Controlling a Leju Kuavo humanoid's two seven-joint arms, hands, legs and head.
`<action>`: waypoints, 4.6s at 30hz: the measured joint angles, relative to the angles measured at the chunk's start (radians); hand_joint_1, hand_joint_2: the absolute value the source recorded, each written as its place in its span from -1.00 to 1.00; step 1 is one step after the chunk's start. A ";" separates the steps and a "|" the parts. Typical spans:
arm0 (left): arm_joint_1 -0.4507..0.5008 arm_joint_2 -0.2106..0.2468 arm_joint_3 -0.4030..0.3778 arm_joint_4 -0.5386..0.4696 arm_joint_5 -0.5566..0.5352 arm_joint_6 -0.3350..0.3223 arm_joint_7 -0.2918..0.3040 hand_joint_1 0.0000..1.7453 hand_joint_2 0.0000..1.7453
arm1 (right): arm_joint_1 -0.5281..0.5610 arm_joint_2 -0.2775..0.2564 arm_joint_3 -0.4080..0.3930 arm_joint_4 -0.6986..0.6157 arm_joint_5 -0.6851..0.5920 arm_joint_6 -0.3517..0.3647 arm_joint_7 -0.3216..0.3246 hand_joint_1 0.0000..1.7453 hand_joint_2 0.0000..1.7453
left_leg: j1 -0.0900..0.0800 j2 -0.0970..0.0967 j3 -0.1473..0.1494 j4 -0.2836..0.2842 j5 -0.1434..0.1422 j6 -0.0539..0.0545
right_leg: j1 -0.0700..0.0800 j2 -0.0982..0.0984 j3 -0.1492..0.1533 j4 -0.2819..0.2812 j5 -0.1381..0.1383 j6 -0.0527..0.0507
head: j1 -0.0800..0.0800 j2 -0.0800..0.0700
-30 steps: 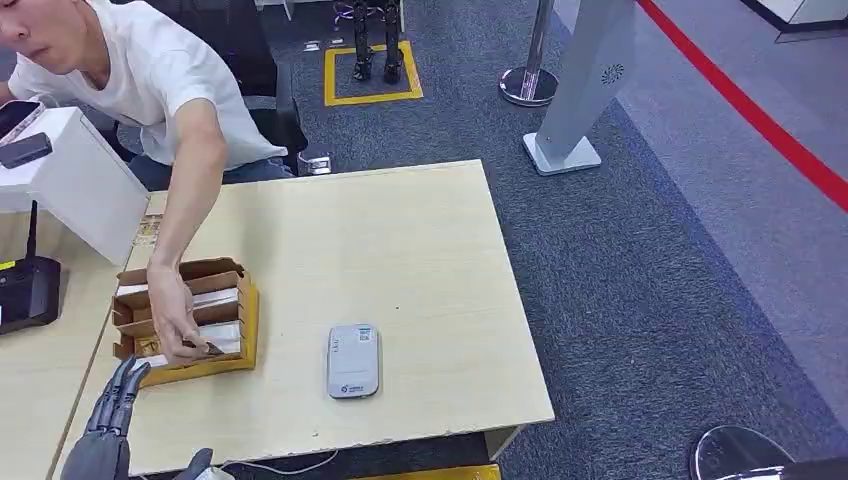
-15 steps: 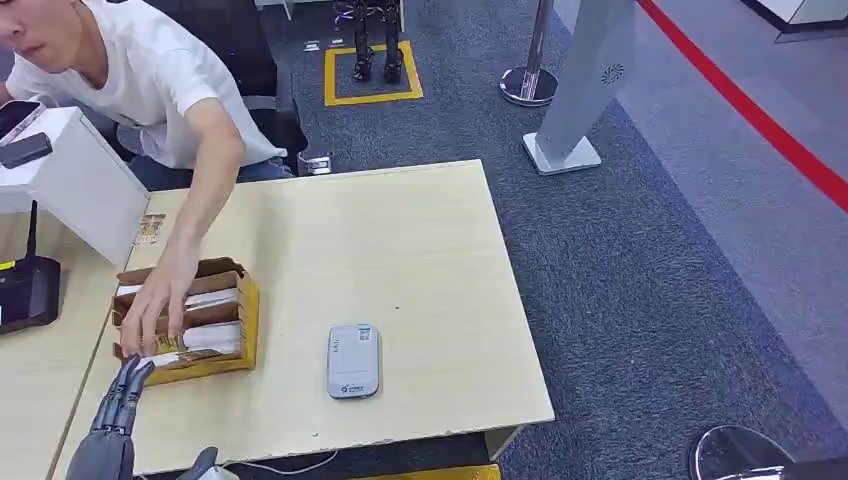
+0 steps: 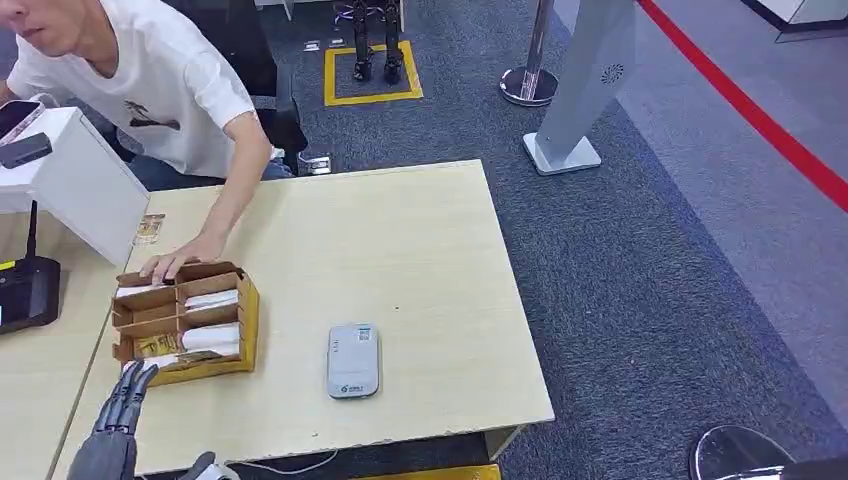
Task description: Pass the card to the sensor for recognition and then transmit it.
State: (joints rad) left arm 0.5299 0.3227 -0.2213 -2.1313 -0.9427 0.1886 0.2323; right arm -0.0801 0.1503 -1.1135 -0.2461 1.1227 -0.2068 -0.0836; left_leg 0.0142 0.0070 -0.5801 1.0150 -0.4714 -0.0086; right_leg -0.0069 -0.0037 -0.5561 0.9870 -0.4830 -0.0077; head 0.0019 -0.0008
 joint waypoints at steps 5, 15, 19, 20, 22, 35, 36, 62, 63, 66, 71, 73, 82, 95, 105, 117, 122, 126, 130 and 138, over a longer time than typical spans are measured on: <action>-0.026 0.016 0.033 0.055 -0.008 -0.045 0.005 -1.00 1.00 | -0.002 0.000 0.001 0.000 0.020 0.003 0.002 -1.00 -1.00 | 0.000 0.000 0.000 0.000 0.000 0.000 | 0.000 0.000 0.000 0.000 0.000 0.000 | 0.000 0.000; -0.206 0.011 0.060 0.227 -0.070 -0.158 -0.049 -1.00 1.00 | -0.016 0.000 0.020 0.000 0.054 0.008 0.011 -1.00 -1.00 | 0.000 -0.001 0.001 0.000 0.001 0.000 | 0.000 -0.001 0.001 0.000 0.001 0.000 | 0.000 0.000; -0.265 0.008 0.060 0.276 -0.091 -0.181 -0.059 -1.00 1.00 | -0.023 0.000 0.028 0.000 0.063 0.012 0.019 -1.00 -1.00 | 0.000 -0.001 0.001 0.000 0.001 0.000 | 0.000 -0.001 0.001 0.000 0.001 0.000 | 0.000 0.000; -0.280 0.007 0.060 0.288 -0.095 -0.188 -0.060 -1.00 1.00 | -0.024 0.000 0.030 0.000 0.068 0.014 0.021 -1.00 -1.00 | 0.000 -0.001 0.001 0.000 0.001 0.000 | 0.000 -0.001 0.001 0.000 0.001 0.000 | 0.000 0.000; -0.306 0.007 0.060 0.312 -0.099 -0.200 -0.061 -1.00 1.00 | -0.026 0.000 0.035 0.000 0.072 0.015 0.024 -1.00 -1.00 | 0.000 -0.001 0.001 0.000 0.001 0.000 | 0.000 -0.001 0.001 0.000 0.001 0.000 | 0.000 0.000; -0.415 0.007 0.060 0.389 -0.099 -0.245 -0.077 -1.00 1.00 | -0.035 0.000 0.058 0.000 0.090 0.015 0.032 -1.00 -1.00 | 0.000 -0.001 0.001 0.000 0.001 0.000 | 0.000 -0.001 0.001 0.000 0.001 0.000 | 0.000 0.000; -0.418 0.007 0.060 0.392 -0.098 -0.247 -0.079 -1.00 1.00 | -0.035 0.000 0.059 0.000 0.090 0.015 0.033 -1.00 -1.00 | 0.000 -0.001 0.001 0.000 0.001 0.000 | 0.000 -0.001 0.001 0.000 0.001 0.000 | 0.000 0.000; -0.465 0.041 0.057 0.410 -0.047 -0.305 -0.088 1.00 1.00 | -0.035 0.000 0.074 0.000 0.086 0.011 0.039 -1.00 -1.00 | 0.000 -0.001 0.001 0.000 0.001 0.000 | 0.000 -0.001 0.001 0.000 0.001 0.000 | 0.000 0.000; -0.465 0.042 0.057 0.410 -0.045 -0.306 -0.089 1.00 1.00 | -0.035 0.000 0.074 0.000 0.086 0.011 0.039 -1.00 -1.00 | 0.000 -0.001 0.001 0.000 0.001 0.000 | 0.000 -0.001 0.001 0.000 0.001 0.000 | 0.000 0.000; -0.465 0.044 0.057 0.410 -0.037 -0.308 -0.089 1.00 1.00 | -0.035 0.000 0.074 0.000 0.086 0.010 0.039 -1.00 -1.00 | 0.000 -0.001 0.001 0.000 0.001 0.000 | 0.000 -0.001 0.001 0.000 0.001 0.000 | 0.000 0.000; -0.467 0.047 0.057 0.410 -0.035 -0.311 -0.089 1.00 1.00 | -0.035 0.000 0.074 0.000 0.085 0.010 0.039 -1.00 -1.00 | 0.000 -0.001 0.001 0.000 0.001 0.000 | 0.000 -0.001 0.001 0.000 0.001 0.000 | 0.000 0.000; -0.467 0.047 0.057 0.410 -0.034 -0.311 -0.089 1.00 1.00 | -0.035 0.000 0.074 0.000 0.085 0.010 0.038 -1.00 -1.00 | 0.000 -0.001 0.001 0.000 0.001 0.000 | 0.000 -0.001 0.001 0.000 0.001 0.000 | 0.000 0.000; -0.475 0.046 0.057 0.409 -0.034 -0.309 -0.090 1.00 1.00 | -0.035 0.000 0.074 0.000 0.084 0.010 0.032 -1.00 -1.00 | 0.000 -0.001 0.001 0.000 0.001 0.000 | 0.000 -0.001 0.001 0.000 0.001 0.000 | 0.000 0.000; -0.481 0.051 0.057 0.409 0.000 -0.316 -0.094 -1.00 1.00 | -0.034 0.000 0.075 0.001 0.084 0.010 0.032 -1.00 -1.00 | 0.000 -0.001 0.001 0.000 0.001 0.000 | 0.000 -0.001 0.001 0.000 0.001 0.000 | 0.000 0.000; -0.483 0.051 0.056 0.409 -0.006 -0.316 -0.090 -1.00 1.00 | -0.034 0.000 0.075 0.001 0.084 0.010 0.033 -1.00 -1.00 | 0.000 -0.001 0.001 0.000 0.001 0.000 | 0.000 -0.001 0.001 0.000 0.001 0.000 | 0.000 0.000; -0.487 0.047 0.056 0.410 0.000 -0.317 -0.089 -1.00 1.00 | -0.034 0.000 0.076 0.001 0.084 0.010 0.035 -1.00 -1.00 | 0.000 -0.001 0.001 0.000 0.001 0.000 | 0.000 -0.001 0.001 0.000 0.001 0.000 | 0.000 0.000; -0.486 0.042 0.056 0.418 0.005 -0.318 -0.088 -1.00 1.00 | -0.034 0.000 0.076 0.001 0.085 0.010 0.036 -1.00 -1.00 | 0.000 -0.001 0.001 0.000 0.001 0.000 | 0.000 -0.001 0.001 0.000 0.001 0.000 | 0.000 0.000; -0.485 0.036 0.056 0.428 0.008 -0.318 -0.088 -1.00 1.00 | -0.034 0.000 0.076 0.001 0.087 0.008 0.039 -1.00 -1.00 | 0.000 -0.001 0.001 0.000 0.001 0.000 | 0.000 -0.001 0.000 0.000 0.001 0.000 | 0.000 0.000; -0.485 0.031 0.056 0.439 0.010 -0.318 -0.088 -1.00 1.00 | -0.034 0.000 0.076 0.001 0.086 0.007 0.039 -1.00 -1.00 | 0.000 -0.001 0.001 0.000 0.001 0.000 | 0.000 -0.001 0.000 0.000 0.001 0.000 | 0.000 0.000; -0.485 0.026 0.056 0.448 0.010 -0.318 -0.087 -1.00 1.00 | -0.034 0.000 0.076 0.001 0.086 0.004 0.039 -1.00 -1.00 | 0.000 -0.001 0.001 0.000 0.001 0.000 | 0.000 -0.001 0.000 0.000 0.001 0.000 | 0.000 0.000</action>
State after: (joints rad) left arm 0.0448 0.3490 -0.1656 -1.6835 -0.9331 -0.1297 0.1453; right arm -0.1138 0.1499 -1.0372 -0.2453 1.2089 -0.2029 -0.0443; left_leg 0.0140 0.0063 -0.5795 1.0153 -0.4705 -0.0084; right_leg -0.0069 -0.0043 -0.5556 0.9871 -0.4823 -0.0079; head 0.0019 -0.0008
